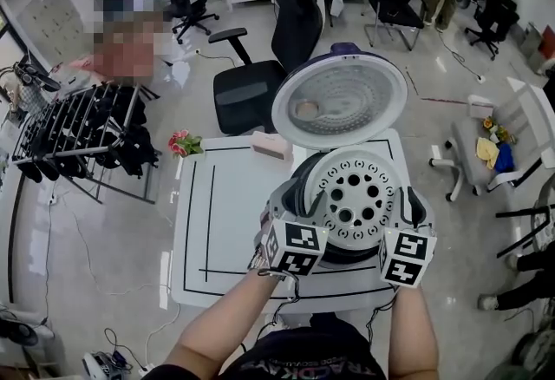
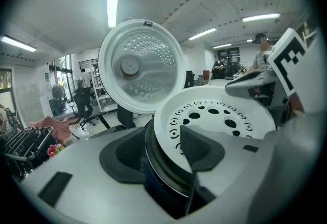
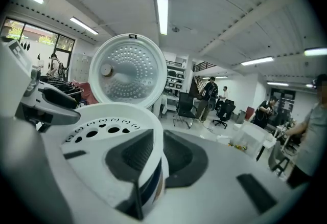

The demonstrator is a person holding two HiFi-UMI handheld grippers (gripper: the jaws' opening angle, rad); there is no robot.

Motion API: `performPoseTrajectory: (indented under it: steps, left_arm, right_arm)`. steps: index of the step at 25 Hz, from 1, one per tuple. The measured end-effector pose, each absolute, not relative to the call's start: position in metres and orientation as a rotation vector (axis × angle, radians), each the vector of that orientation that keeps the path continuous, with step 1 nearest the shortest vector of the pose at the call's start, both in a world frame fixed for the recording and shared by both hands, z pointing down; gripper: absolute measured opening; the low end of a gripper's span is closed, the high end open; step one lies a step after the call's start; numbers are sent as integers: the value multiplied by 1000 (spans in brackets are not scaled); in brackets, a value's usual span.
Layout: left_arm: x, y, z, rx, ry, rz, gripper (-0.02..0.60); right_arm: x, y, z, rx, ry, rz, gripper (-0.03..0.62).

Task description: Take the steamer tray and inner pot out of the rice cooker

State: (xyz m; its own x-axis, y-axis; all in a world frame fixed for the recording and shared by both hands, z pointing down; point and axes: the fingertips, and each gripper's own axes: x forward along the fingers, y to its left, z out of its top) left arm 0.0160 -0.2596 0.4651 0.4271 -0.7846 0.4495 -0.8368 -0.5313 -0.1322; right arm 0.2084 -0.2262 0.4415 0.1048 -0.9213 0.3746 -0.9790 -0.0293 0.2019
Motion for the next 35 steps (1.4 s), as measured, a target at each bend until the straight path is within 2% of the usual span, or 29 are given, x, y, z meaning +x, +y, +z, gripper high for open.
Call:
performPoseTrajectory:
  steps: [7, 16, 19, 25, 35]
  left_arm:
    - [29, -260, 458, 2613, -1418, 750, 193]
    - [34, -264, 459, 2474, -1274, 623, 179]
    - [36, -264, 460, 2472, -1264, 671, 181]
    - [37, -264, 462, 2503, -1321, 768, 140]
    - [25, -267, 444, 2385, -1447, 450, 91]
  right_arm:
    - [221, -226, 440, 2025, -1891, 272, 63]
    - [229, -226, 444, 2046, -1953, 390, 64]
    - [230, -226, 444, 2048, -1974, 413, 64]
    - [227, -226, 443, 2040, -2010, 421, 66]
    - [222, -225, 451, 2015, -2126, 636, 66]
